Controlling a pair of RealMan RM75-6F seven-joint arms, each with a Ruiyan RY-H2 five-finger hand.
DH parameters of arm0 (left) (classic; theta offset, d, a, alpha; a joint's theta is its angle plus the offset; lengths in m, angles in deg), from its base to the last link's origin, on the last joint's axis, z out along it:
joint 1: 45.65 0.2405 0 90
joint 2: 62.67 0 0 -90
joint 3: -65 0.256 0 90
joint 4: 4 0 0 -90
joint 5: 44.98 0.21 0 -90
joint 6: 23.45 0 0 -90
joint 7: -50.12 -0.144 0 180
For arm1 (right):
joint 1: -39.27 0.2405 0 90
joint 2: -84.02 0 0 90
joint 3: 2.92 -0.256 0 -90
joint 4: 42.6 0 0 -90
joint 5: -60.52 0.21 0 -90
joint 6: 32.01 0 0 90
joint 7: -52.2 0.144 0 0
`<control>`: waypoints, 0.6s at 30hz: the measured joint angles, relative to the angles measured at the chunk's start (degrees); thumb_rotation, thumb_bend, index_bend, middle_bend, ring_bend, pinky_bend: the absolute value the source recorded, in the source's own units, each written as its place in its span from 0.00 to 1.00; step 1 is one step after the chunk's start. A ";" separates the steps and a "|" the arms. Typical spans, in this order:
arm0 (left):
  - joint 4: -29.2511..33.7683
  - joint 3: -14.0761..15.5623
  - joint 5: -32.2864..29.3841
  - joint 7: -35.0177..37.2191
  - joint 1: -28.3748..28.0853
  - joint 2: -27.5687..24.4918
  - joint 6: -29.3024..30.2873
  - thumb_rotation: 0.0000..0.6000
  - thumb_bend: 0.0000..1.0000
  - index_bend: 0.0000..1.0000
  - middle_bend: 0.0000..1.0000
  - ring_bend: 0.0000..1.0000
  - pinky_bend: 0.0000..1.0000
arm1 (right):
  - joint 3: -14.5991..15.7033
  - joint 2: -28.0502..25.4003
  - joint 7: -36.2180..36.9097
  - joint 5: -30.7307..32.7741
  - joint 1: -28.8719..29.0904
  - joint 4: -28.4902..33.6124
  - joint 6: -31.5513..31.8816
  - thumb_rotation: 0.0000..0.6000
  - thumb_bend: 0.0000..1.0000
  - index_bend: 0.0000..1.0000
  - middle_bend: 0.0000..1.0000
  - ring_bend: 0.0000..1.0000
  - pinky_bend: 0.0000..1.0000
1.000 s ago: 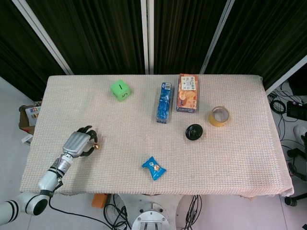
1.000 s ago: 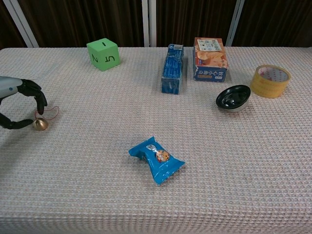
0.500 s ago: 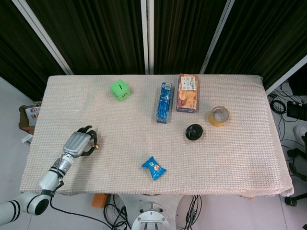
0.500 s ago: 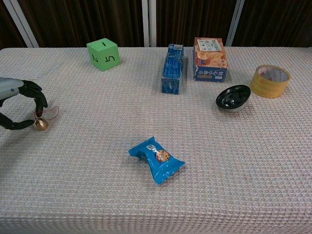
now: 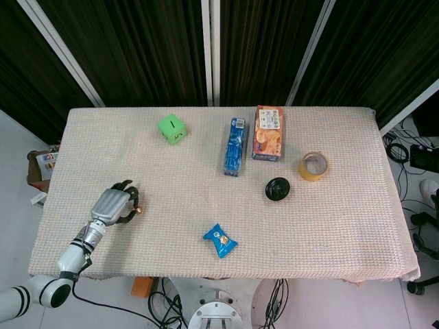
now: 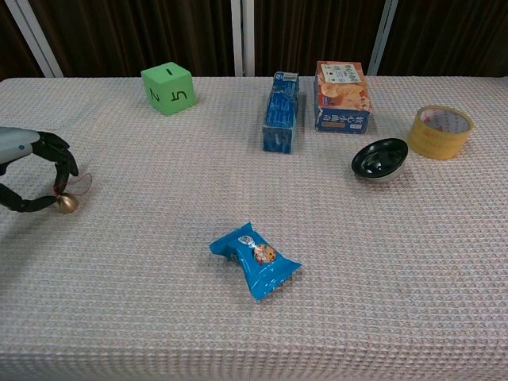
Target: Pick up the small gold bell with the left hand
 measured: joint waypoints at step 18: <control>-0.35 0.10 0.27 1.37 -0.11 0.05 -0.18 1.00 0.39 0.51 0.29 0.10 0.20 | 0.09 0.09 -0.75 0.32 0.11 0.26 -0.64 1.00 0.19 0.00 0.00 0.00 0.00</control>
